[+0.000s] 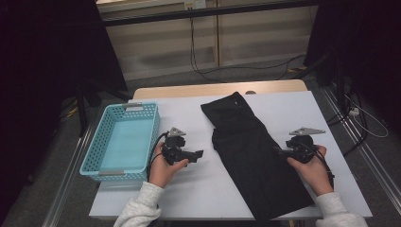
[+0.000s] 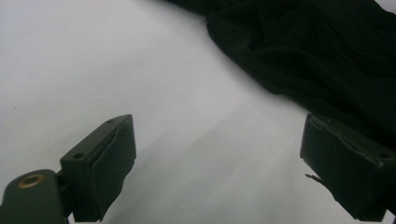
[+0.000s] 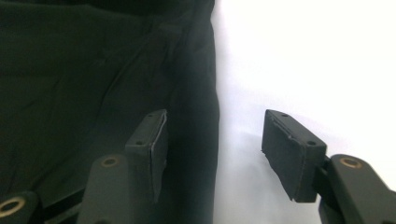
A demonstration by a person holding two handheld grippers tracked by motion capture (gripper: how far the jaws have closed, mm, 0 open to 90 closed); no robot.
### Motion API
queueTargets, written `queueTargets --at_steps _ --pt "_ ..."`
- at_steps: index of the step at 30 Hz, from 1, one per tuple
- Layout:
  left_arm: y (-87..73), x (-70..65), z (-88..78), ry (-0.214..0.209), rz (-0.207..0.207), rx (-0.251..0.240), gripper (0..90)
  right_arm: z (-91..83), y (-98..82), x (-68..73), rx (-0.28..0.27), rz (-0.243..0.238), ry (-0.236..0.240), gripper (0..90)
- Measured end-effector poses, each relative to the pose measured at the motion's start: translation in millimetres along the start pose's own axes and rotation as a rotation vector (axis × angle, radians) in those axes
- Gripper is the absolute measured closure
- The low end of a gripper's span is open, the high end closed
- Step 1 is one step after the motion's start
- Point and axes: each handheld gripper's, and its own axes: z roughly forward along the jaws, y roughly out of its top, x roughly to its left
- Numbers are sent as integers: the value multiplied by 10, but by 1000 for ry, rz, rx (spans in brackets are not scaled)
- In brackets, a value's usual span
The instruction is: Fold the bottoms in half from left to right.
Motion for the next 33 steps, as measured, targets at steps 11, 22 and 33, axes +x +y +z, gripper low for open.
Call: queueTargets --at_steps 11,22,33 --pt "-7 -37 13 1 3 6 105 -277 -341 87 12 17 45 532" --pt "-20 -61 40 -2 0 14 105 -263 -376 232 10 54 111 853" --pt "-9 -38 39 -3 -4 15 105 -338 -327 -133 -16 95 77 868"
